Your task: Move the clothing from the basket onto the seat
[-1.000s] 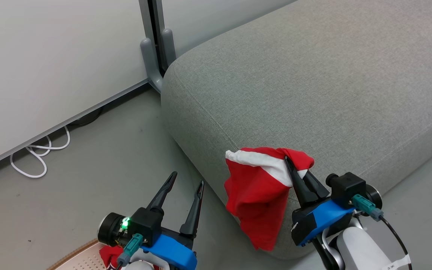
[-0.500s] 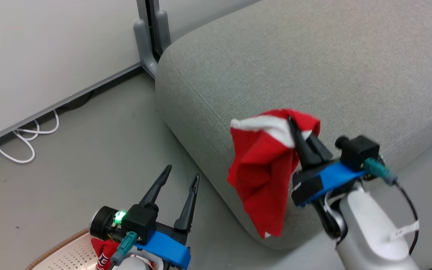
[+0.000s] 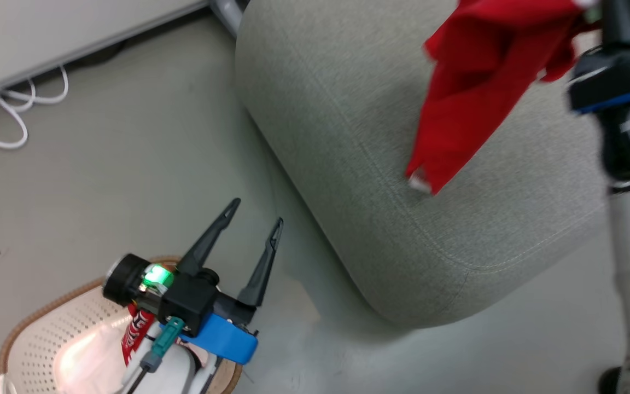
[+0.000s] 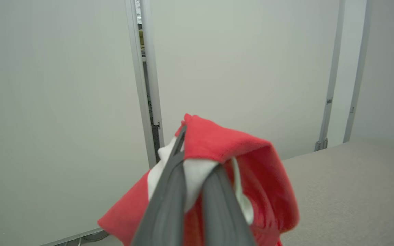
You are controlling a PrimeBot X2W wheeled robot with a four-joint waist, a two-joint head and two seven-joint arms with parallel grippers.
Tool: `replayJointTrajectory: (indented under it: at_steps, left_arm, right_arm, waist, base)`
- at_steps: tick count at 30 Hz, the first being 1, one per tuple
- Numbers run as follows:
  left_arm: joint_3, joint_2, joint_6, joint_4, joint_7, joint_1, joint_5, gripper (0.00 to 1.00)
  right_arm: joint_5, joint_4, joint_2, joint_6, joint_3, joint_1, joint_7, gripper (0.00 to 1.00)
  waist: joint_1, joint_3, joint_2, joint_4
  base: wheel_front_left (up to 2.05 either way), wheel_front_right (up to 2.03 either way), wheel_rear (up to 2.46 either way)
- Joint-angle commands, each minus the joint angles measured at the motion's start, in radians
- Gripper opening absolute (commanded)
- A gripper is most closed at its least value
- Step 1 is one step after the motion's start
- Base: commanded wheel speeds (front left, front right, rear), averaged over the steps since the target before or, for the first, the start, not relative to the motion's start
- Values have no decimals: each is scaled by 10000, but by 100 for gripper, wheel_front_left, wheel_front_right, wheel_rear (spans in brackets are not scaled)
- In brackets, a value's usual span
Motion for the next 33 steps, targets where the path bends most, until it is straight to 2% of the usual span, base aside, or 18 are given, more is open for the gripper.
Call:
replayJointTrajectory:
  at_steps: [1,9,15,24,31,33]
  left_arm:
    - [-11,177,-63,-141,-31,-295,58,100]
    - [-260,983,-68,-1002,-27,-977,155,100]
    - [-500,1273,-69,-1628,100,-1220,246,100]
    - [-567,1587,-3,-1936,236,-918,193,100]
    - [-650,1652,10,-1952,316,-936,162,100]
    - [-717,1624,18,-1887,295,-918,135,100]
  right_arm:
    - [22,-89,-258,5,-235,-328,124,0]
    - [63,-118,-1009,5,-2060,-1472,293,0]
    - [-546,835,-928,5,-2729,-1617,-135,0]
    - [-1757,3033,-919,5,-3167,-1228,-665,0]
    - [-2263,3965,-855,5,-3425,-1401,-998,0]
    - [-2395,4248,-851,5,-3485,-1492,-1102,9]
  waist:
    - [-1,783,0,394]
    - [-1,2423,0,756]
    - [-1,3220,0,931]
    - [-1,3474,0,1050]
    - [-1,3412,0,1099]
    - [-1,3336,0,1135]
  base:
    - [0,0,0]
    - [0,0,0]
    - [0,0,0]
    - [0,0,0]
    - [0,0,0]
    - [0,0,0]
